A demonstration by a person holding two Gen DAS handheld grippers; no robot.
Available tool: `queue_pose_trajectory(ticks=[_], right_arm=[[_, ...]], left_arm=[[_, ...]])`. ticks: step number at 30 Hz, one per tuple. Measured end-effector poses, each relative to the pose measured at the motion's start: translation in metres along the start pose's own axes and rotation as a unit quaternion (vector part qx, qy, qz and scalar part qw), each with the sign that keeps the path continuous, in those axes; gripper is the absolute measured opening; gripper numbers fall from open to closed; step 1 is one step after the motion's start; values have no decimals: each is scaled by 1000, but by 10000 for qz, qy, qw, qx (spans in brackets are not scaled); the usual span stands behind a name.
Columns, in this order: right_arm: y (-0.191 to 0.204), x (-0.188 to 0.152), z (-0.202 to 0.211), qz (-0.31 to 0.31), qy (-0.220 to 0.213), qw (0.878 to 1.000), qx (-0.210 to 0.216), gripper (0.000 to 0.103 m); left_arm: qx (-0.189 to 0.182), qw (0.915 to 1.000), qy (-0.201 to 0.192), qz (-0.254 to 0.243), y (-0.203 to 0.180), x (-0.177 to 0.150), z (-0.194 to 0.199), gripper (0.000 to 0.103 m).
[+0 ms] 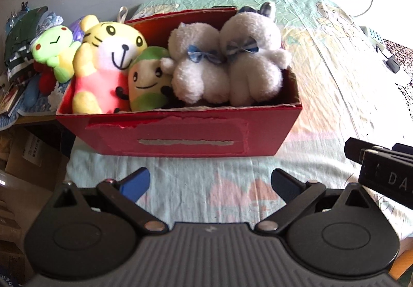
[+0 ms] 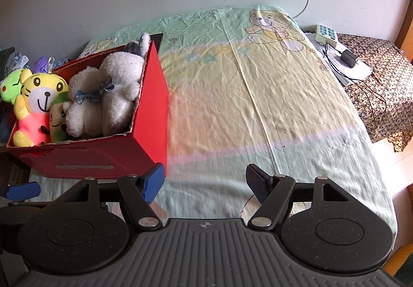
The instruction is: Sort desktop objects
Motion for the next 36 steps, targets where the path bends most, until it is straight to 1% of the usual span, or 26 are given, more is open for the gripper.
queue_pose_trajectory(ticks=[3,6,10,12,18,23,27,31,36], right_arm=[[-1,-4,0,9,19,10000,53,73],[8,-10,-3,135,48,9998,117,73],[31,-14,-9,237,206,9991,287,73],[48,-9,-10,337,152,9987,348,73],[105,11,-13,583,-29,9966,588,73],[135,28,-21,589,-145,9959,674,73],[151,44,-28,546,-302,9962,602,74],[156,56,-36,436,-363,9974,443,74],[157,69,-44,424,-403,9979,264,75]], left_arm=[[47,10000,42,-12,-1,-4,0,100],[128,9999,73,70,7,-11,0,100],[217,9993,228,190,27,-20,-5,100],[292,9991,187,242,43,-17,-6,100],[570,9973,6,460,100,2,-3,100],[666,9960,-128,578,139,22,-9,100],[700,9958,-281,528,157,42,-15,100],[658,9965,-368,369,165,63,-25,100],[566,9969,-402,368,169,83,-35,100]])
Point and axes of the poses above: each gripper's, at about its wrist camera, not at the fingertips, and z roughly against the way its jaws point, y to its left, x to its top, the point moved 10 cm from there along -z, roughly the way its jaws point, and after that the axes turned 6 degrees about -y, right-handed, at the moved point
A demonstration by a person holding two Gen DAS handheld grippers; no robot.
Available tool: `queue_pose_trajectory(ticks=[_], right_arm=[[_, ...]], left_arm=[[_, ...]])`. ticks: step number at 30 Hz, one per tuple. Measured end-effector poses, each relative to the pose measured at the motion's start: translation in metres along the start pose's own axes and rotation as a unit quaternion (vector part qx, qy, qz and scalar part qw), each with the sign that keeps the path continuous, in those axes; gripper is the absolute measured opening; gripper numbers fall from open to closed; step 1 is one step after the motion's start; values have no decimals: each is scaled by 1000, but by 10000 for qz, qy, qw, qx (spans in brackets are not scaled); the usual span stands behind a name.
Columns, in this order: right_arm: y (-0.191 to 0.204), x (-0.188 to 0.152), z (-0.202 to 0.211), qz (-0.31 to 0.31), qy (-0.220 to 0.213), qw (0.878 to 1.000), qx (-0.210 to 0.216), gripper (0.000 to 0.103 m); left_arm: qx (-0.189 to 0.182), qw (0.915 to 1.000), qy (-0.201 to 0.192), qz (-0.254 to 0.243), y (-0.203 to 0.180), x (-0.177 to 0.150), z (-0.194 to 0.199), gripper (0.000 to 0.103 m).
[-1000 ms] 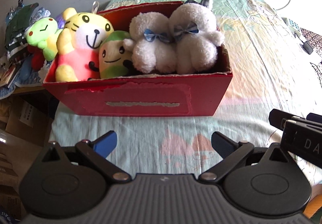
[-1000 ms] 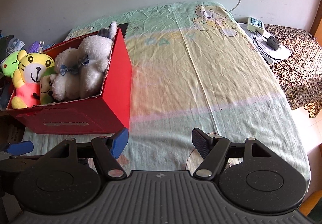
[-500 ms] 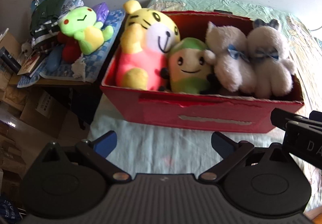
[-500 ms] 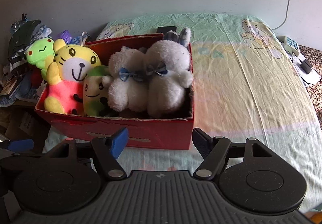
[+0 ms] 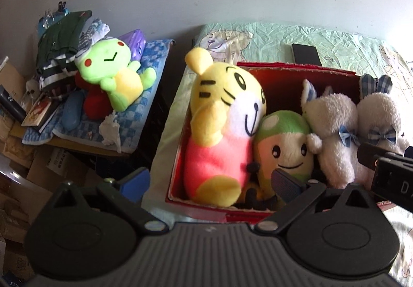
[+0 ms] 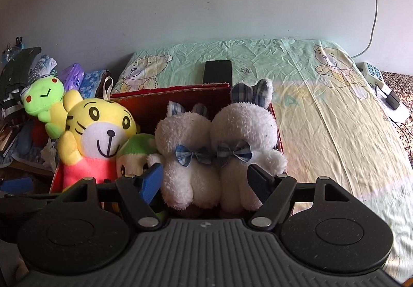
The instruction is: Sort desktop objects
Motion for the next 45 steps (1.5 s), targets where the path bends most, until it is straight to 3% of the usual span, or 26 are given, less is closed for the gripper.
queue_pose_trajectory(ticks=[12,30,33,45], right_arm=[[3,16,-23,105,199,9997,-131,78],[1,23,-39,-94,767,9967,-262,82],[2,28,-38,-107,717,9971,-242,82],[0,31,-29,-128,585,9981,-170,82]], left_arm=[[-15,9999,33,140,4,19,-25,100],[-339,9976,599,-101,-17,24,-45,101],[-529,9971,545,-42,-20,27,-42,101],[-593,9975,376,-55,-24,30,-35,101]])
Point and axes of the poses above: each gripper's, at about its wrist camera, not at the fingertips, and z roughly against the way its jaws point, y to its left, x to its top, the point moved 10 cm from there along -z, roughly the way its jaws point, and after that the axes turned 6 degrees about -y, right-handed, at the moved point
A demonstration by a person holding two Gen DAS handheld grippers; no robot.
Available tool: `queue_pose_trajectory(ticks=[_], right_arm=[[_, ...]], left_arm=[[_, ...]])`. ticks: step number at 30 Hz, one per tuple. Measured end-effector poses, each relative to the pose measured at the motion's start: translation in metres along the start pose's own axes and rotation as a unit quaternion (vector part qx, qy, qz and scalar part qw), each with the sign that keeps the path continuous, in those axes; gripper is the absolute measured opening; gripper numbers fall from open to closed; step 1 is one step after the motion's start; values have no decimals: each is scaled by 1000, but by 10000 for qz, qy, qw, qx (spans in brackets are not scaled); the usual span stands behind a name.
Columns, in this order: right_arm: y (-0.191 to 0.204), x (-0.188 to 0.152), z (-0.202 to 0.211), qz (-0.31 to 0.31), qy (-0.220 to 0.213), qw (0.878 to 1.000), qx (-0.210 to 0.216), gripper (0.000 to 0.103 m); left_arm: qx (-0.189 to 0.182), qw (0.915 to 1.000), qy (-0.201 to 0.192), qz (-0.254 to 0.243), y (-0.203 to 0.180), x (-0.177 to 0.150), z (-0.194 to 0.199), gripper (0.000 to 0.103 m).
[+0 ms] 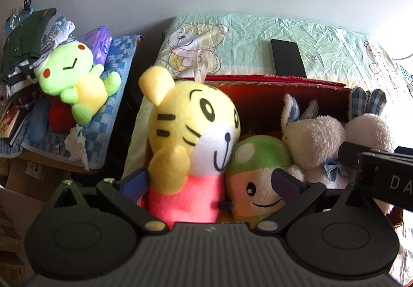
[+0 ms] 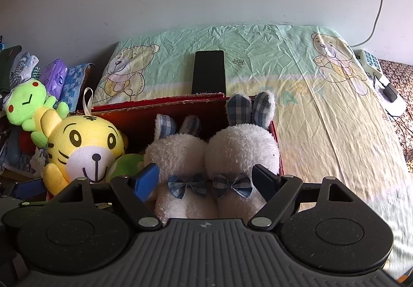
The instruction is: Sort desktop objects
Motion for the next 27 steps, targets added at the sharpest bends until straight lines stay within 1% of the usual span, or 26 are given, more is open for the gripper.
queue_pose_trajectory(ticks=[6,13,18,23,27], right_arm=[[4,-3,0,63,39,10000,64,82],[4,-10,0,106,77,9999,61,81],[0,-16,-2,24,121,9999,56,81],[-3,-20,0,41,84,10000,28,81],[-6,-21,3,-50,-10,10000,33,78]], left_arm=[[174,9998,-51,83,12,-2,4,101],[283,9996,-45,76,15,-8,6,100],[357,9993,-40,125,19,-12,6,100],[391,9991,-85,118,18,-14,7,100],[278,9995,-120,95,13,-15,11,100]])
Point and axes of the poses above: each gripper's, at about its wrist camera, not at the fingertips, and z roughly against the way its jaws point, y to its left, x to its top, the point moved 10 cm from there along -z, roughly the way its jaws point, and after that the axes turned 6 degrees about -y, right-handed, at the moved point
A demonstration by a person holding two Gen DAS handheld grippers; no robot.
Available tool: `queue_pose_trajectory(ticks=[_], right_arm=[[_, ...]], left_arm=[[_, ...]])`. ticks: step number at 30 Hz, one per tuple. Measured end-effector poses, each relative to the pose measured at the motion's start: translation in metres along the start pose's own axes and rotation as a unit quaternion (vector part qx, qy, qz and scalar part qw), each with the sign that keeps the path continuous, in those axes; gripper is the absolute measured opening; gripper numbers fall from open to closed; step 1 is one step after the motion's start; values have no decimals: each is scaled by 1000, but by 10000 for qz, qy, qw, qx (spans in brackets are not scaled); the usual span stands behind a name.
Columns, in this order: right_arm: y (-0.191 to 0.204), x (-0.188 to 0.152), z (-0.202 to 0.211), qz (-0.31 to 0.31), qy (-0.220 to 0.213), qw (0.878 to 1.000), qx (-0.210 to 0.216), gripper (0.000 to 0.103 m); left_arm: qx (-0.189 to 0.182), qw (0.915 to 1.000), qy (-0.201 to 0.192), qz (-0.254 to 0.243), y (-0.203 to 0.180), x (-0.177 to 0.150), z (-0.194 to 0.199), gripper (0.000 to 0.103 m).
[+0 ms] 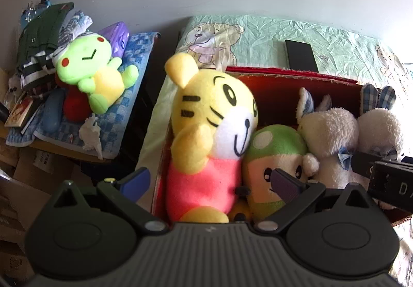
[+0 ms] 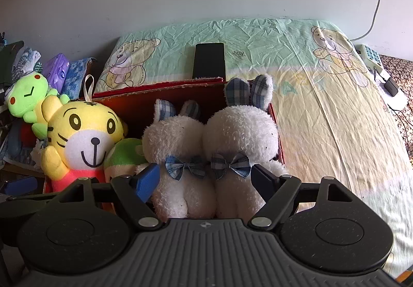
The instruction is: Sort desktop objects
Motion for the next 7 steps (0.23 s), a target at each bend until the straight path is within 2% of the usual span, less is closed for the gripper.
queue_pose_trajectory(ticks=[7], right_arm=[[-1,-5,-2,84,-12,10000,-43,73]], left_arm=[[114,9998,-160,22,-1,3,4,96]])
Point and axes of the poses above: each gripper's, at about its wrist camera, not at the fingertips, and z roughly against the way its jaws point, y to its left, x to its top, the point moved 10 cm from there along -z, roughly the way its jaws point, and after that the axes turned 6 degrees about -y, right-handed, at the moved point
